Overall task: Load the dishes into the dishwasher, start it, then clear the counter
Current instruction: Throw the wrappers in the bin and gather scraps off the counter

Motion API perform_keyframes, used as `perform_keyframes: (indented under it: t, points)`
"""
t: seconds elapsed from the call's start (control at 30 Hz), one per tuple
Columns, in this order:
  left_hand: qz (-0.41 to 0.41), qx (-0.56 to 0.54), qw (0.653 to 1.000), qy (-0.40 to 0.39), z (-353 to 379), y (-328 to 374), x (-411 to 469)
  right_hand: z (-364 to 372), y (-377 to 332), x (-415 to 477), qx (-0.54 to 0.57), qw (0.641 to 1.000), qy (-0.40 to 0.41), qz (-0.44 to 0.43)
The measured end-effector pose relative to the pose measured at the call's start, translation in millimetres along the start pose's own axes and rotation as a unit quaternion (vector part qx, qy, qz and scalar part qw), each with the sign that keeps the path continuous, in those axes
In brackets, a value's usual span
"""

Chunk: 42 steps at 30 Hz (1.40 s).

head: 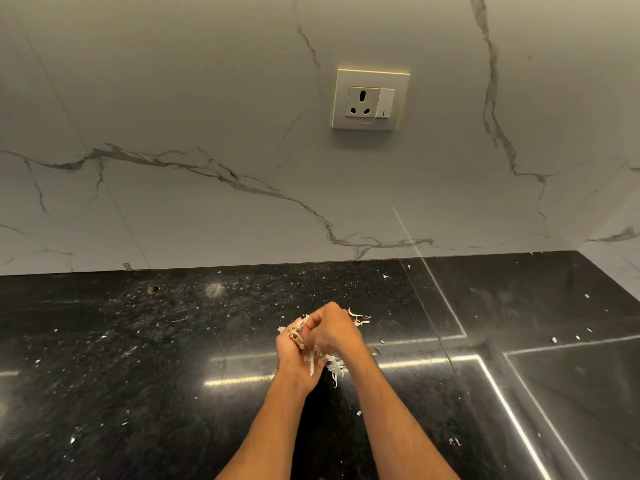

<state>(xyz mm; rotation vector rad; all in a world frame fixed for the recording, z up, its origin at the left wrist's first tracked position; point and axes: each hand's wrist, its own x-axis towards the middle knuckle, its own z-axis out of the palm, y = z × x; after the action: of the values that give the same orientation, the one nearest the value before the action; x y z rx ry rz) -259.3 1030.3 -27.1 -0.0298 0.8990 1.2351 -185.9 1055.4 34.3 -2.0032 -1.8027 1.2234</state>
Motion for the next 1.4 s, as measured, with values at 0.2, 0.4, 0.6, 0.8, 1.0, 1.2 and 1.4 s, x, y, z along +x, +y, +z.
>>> perform_keyframes:
  t: [0.2, 0.4, 0.6, 0.8, 1.0, 1.2, 1.4]
  points:
    - [-0.015, -0.064, 0.998, -0.006, -2.5, -1.3, 13.2, -17.5, -11.6, -7.2, -0.003, 1.0, -0.019, -0.015]
    - [-0.015, -0.073, 0.997, -0.023, -3.5, 0.8, 20.7, -55.1, 20.5, 3.0, 0.182, 0.981, 0.06, 0.015]
    - [-0.017, -0.063, 0.998, -0.024, -7.2, 5.3, 18.4, -52.1, 94.7, 35.6, -0.021, 0.992, 0.096, 0.078]
    - [0.01, -0.051, 0.999, -0.016, -4.3, 25.8, 18.8, -33.2, 84.4, 43.0, -0.121, 0.992, 0.025, -0.036]
    - [0.037, -0.041, 0.998, -0.028, -7.5, 42.4, 13.3, -28.0, 55.0, 23.8, -0.132, 0.986, -0.087, -0.048]
    - [0.049, -0.051, 0.997, -0.017, -17.8, 41.8, 6.5, -9.9, 56.9, 0.5, -0.165, 0.979, -0.122, -0.014]
    - [0.049, -0.057, 0.997, -0.002, -29.2, 36.1, -0.3, 15.0, 58.5, -11.3, -0.183, 0.981, -0.044, -0.05]
